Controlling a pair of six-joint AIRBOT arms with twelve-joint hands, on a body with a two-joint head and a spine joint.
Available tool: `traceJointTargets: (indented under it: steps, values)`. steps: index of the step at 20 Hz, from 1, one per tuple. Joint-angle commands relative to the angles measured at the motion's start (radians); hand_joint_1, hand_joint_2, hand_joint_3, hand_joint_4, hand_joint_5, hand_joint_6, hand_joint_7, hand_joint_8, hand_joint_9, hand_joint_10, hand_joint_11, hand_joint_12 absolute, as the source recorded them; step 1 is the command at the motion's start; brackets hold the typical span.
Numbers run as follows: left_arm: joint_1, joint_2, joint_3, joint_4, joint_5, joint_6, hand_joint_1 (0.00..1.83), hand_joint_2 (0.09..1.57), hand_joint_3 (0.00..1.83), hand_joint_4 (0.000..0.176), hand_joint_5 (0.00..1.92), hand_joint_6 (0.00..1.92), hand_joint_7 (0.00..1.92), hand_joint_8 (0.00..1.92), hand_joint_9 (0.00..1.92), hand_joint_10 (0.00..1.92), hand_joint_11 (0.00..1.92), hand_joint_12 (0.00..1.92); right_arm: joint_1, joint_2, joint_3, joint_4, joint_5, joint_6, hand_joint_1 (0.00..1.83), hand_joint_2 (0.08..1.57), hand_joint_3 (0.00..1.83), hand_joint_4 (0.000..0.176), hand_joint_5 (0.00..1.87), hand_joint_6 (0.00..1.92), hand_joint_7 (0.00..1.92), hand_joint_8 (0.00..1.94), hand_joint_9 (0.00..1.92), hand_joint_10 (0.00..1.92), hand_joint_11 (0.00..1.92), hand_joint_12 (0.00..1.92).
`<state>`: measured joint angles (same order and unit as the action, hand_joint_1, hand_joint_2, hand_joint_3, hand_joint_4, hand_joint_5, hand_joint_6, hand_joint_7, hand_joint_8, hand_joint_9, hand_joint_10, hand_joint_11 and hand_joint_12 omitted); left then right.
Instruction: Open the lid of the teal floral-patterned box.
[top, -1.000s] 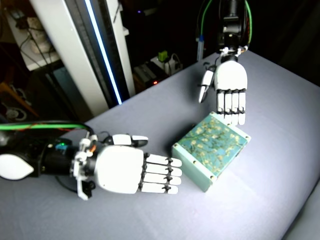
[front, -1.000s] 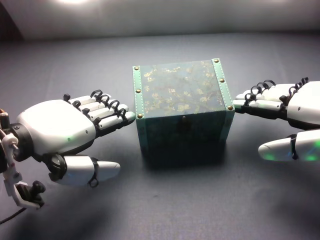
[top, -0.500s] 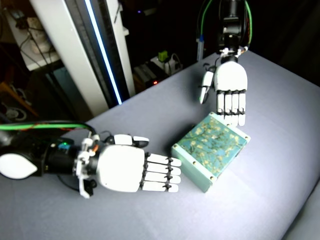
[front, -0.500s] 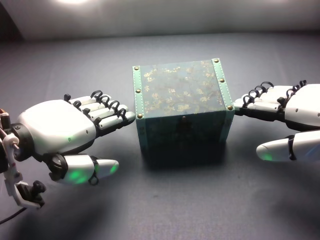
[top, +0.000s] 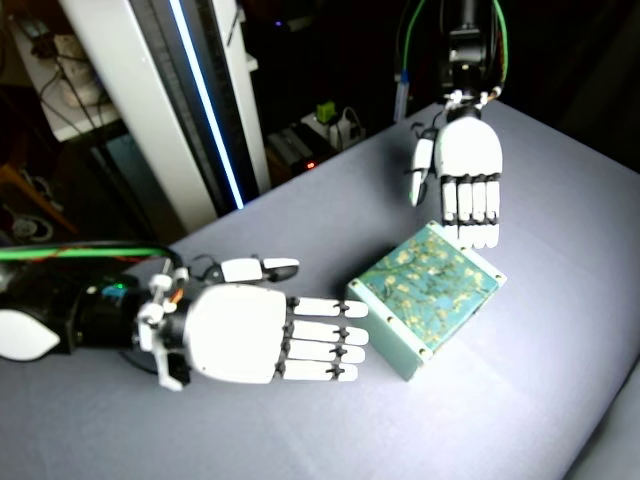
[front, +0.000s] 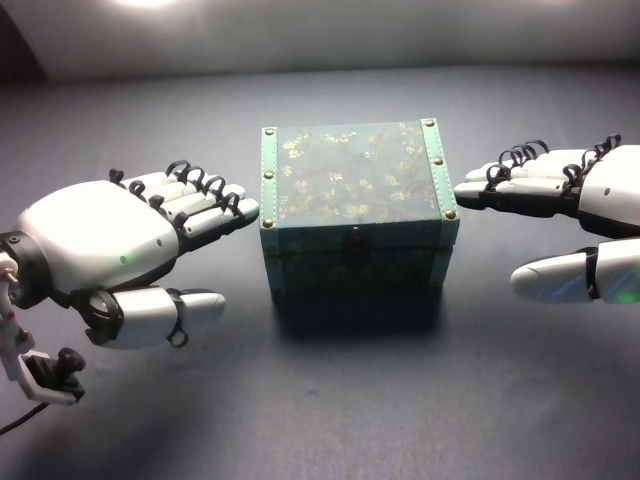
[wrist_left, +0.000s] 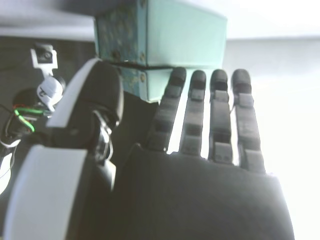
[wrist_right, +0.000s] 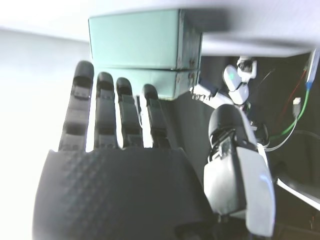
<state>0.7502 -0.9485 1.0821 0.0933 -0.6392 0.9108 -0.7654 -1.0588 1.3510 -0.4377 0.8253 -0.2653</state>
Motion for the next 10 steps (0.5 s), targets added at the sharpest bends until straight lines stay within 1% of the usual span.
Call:
traceJointTargets:
  steps: [1,2,3,4,6,7,8,9,10]
  values:
    - [-0.013,0.006,-0.005,-0.008,-0.155,-0.005,0.00,1.47,0.00,0.000,0.00,0.00,0.00,0.00,0.00,0.00,0.06,0.03,0.011,0.001,-0.002,0.051,0.134,0.009,0.00,1.25,0.01,0.001,0.16,0.01,0.15,0.01,0.16,0.01,0.16,0.09]
    - [-0.014,0.006,-0.004,-0.011,-0.160,-0.005,0.00,1.48,0.00,0.000,0.00,0.00,0.00,0.00,0.00,0.00,0.05,0.03,0.011,0.001,-0.002,0.051,0.134,0.009,0.00,1.26,0.01,0.000,0.17,0.01,0.15,0.01,0.16,0.01,0.17,0.09]
    - [-0.015,0.006,-0.004,-0.011,-0.161,-0.005,0.00,1.47,0.00,0.000,0.00,0.00,0.00,0.00,0.00,0.00,0.03,0.02,0.011,0.001,-0.002,0.051,0.134,0.009,0.00,1.25,0.01,0.014,0.16,0.01,0.14,0.01,0.16,0.01,0.18,0.10]
    - [-0.014,0.006,-0.005,-0.011,-0.160,-0.005,0.00,1.47,0.00,0.000,0.00,0.00,0.00,0.00,0.00,0.00,0.03,0.02,0.011,0.001,-0.002,0.051,0.134,0.009,0.00,1.26,0.01,0.000,0.17,0.01,0.15,0.01,0.16,0.01,0.18,0.10]
    - [-0.011,0.007,-0.006,-0.012,-0.157,-0.005,0.00,1.45,0.00,0.000,0.00,0.00,0.00,0.00,0.02,0.01,0.09,0.04,0.011,0.001,-0.002,0.051,0.134,0.009,0.00,1.28,0.01,0.000,0.17,0.01,0.16,0.01,0.18,0.01,0.19,0.10]
    - [-0.010,0.007,-0.006,-0.012,-0.153,-0.005,0.00,1.46,0.00,0.000,0.00,0.00,0.00,0.00,0.03,0.01,0.10,0.05,0.010,0.001,-0.001,0.052,0.132,0.009,0.00,1.27,0.01,0.012,0.17,0.01,0.16,0.01,0.19,0.01,0.20,0.11]
    - [-0.009,0.007,-0.006,-0.012,-0.150,-0.005,0.00,1.46,0.00,0.000,0.00,0.00,0.00,0.00,0.03,0.01,0.10,0.05,0.010,0.001,-0.001,0.052,0.129,0.009,0.00,1.27,0.01,0.012,0.17,0.01,0.16,0.01,0.19,0.01,0.20,0.11]
    - [-0.008,0.007,-0.006,-0.013,-0.148,-0.005,0.00,1.45,0.00,0.000,0.00,0.00,0.00,0.00,0.00,0.00,0.06,0.03,0.010,0.001,0.000,0.052,0.128,0.009,0.00,1.27,0.01,0.020,0.15,0.00,0.14,0.00,0.17,0.00,0.18,0.10]
    - [-0.007,0.007,-0.006,-0.015,-0.148,-0.005,0.00,1.45,0.00,0.000,0.00,0.00,0.00,0.00,0.00,0.00,0.06,0.03,0.010,0.001,0.000,0.052,0.126,0.009,0.00,1.29,0.01,0.005,0.16,0.00,0.15,0.01,0.17,0.01,0.18,0.10]
